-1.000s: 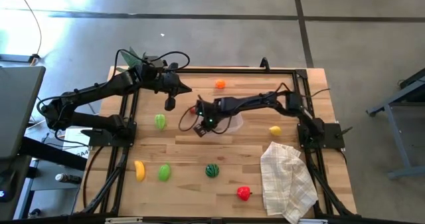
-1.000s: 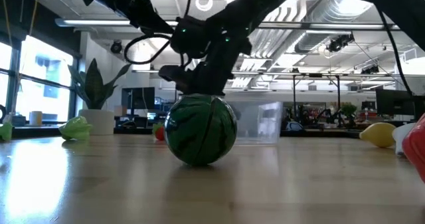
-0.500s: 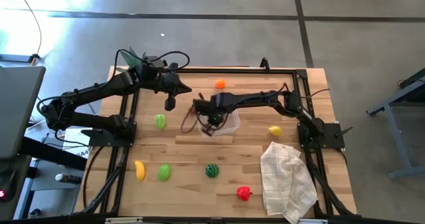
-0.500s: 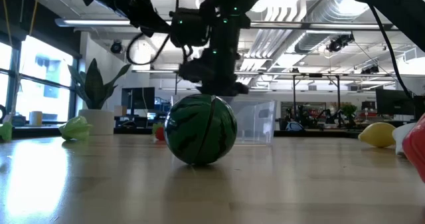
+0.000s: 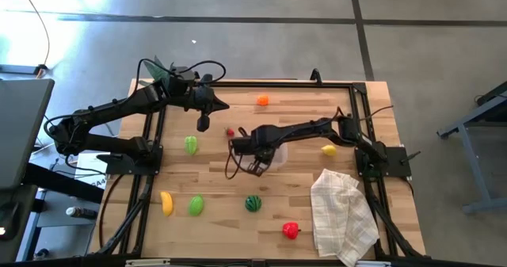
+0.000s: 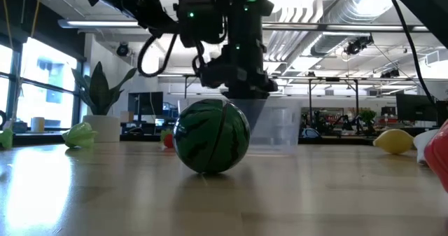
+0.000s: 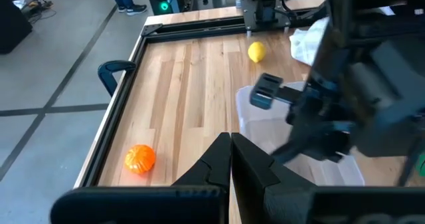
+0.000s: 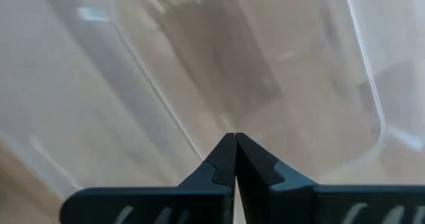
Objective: Pick and placing Produce into tupperware
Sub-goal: Move the transparent bin to the center of the table, then put the yellow lemon into the transparent bin
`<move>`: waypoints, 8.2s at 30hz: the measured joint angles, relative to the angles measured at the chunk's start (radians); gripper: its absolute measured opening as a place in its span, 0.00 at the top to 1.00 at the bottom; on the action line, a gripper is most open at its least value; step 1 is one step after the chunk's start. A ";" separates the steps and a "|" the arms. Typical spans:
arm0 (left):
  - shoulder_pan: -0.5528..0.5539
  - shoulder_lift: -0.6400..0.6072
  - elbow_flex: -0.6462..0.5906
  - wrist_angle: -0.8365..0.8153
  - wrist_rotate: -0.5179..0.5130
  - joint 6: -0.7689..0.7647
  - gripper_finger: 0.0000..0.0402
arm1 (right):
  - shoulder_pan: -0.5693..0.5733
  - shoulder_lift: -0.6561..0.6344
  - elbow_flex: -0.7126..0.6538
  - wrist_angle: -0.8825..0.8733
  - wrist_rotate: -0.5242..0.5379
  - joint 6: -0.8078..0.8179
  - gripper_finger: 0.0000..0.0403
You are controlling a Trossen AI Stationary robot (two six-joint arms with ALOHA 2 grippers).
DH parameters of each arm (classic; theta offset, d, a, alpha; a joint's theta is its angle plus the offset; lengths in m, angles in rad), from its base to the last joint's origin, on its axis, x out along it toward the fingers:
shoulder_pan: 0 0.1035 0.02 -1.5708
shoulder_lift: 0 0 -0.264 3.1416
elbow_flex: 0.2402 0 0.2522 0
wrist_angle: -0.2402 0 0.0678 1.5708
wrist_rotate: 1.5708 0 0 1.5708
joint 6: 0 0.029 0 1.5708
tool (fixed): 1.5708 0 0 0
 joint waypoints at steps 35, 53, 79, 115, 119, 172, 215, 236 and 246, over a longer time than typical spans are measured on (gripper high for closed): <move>0.000 0.000 0.000 0.008 0.008 -0.015 0.99 | 0.024 0.000 0.000 0.210 -0.224 -0.148 1.00; 0.000 0.000 0.000 0.008 0.007 -0.022 0.99 | 0.027 0.000 0.022 0.172 -0.204 -0.183 1.00; 0.000 -0.514 0.000 -0.320 0.023 0.098 0.99 | -0.083 -0.672 -0.150 0.102 0.006 -0.412 1.00; 0.000 -0.369 0.000 -0.624 0.054 0.283 0.99 | -0.088 -1.558 -0.909 0.209 0.016 -0.571 0.84; 0.000 -0.374 0.000 -0.629 0.082 0.263 0.99 | -0.088 -1.558 -0.909 0.200 0.031 -0.545 0.73; -0.438 -0.474 0.001 -0.673 -0.146 -0.092 0.83 | -0.093 -1.283 -0.912 -0.181 0.010 -0.217 0.64; -0.439 -0.474 0.001 -0.673 -0.147 -0.090 0.83 | -0.221 -1.088 -1.201 0.080 -0.013 -0.133 0.63; -0.439 -0.474 0.001 -0.673 -0.147 -0.090 0.83 | -0.222 -1.034 -1.208 0.207 -0.044 -0.208 0.44; -0.438 -0.474 0.001 -0.673 -0.147 -0.090 0.83 | -0.222 -0.889 -1.209 0.248 -0.077 -0.216 0.44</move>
